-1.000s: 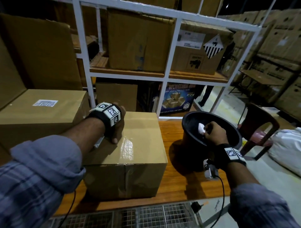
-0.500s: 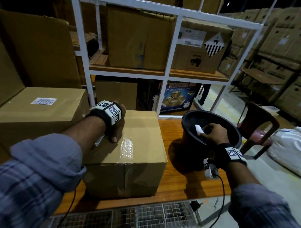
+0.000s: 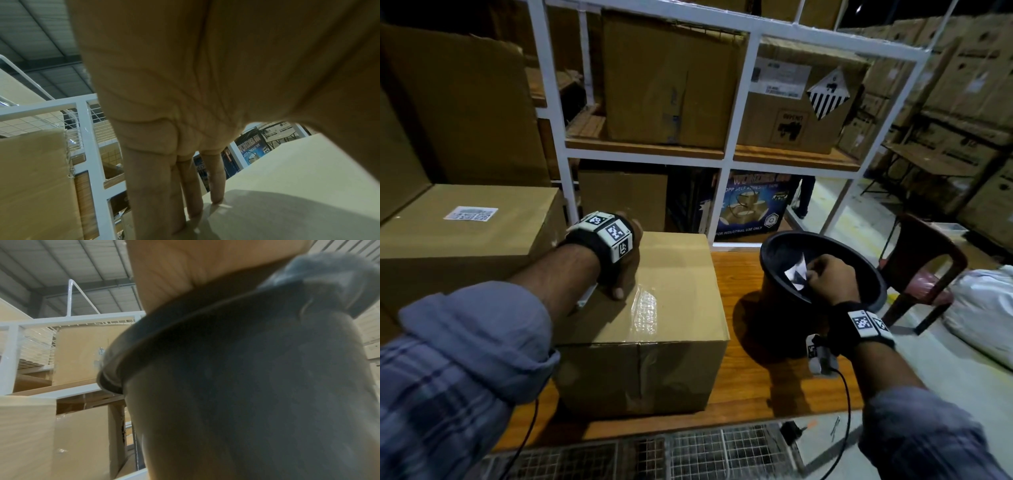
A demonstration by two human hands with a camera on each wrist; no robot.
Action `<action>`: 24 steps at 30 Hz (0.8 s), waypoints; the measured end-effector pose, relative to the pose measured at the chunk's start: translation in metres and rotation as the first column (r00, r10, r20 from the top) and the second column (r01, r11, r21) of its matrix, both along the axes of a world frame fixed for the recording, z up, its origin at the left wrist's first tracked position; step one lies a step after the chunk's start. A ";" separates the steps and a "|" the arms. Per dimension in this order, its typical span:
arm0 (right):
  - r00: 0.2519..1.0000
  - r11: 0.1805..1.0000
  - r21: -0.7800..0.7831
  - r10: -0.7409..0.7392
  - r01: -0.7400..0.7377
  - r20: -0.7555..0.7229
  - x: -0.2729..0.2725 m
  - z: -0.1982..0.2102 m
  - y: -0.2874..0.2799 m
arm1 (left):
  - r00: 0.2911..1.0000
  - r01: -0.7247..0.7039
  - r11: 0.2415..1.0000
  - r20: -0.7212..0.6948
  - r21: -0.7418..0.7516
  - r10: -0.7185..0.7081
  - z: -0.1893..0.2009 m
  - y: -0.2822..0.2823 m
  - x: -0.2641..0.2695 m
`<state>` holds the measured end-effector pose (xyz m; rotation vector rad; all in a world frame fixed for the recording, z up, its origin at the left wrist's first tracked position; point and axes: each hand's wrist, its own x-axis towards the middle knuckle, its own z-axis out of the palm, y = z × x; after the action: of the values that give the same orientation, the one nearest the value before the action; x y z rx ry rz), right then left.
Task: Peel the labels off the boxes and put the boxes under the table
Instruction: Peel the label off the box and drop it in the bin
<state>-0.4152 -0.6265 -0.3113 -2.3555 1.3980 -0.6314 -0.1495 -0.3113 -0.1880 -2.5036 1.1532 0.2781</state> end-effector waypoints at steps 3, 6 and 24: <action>1.000 1.000 -0.013 -0.026 0.026 0.014 -0.002 0.001 0.004 | 0.997 0.074 0.996 0.019 0.058 -0.075 -0.009 -0.004 0.011; 0.999 0.999 -0.025 -0.031 0.032 0.009 -0.002 0.003 0.007 | 0.997 0.068 0.995 0.026 0.069 -0.070 -0.012 -0.008 0.014; 0.988 0.996 -0.029 -0.087 0.084 -0.131 0.003 0.009 0.013 | 0.992 0.121 0.988 0.037 0.091 -0.125 -0.025 -0.011 0.026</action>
<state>-0.4126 -0.6135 -0.3021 -2.4048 1.5633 -0.5256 -0.1233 -0.3228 -0.2129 -2.3398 1.2443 0.2366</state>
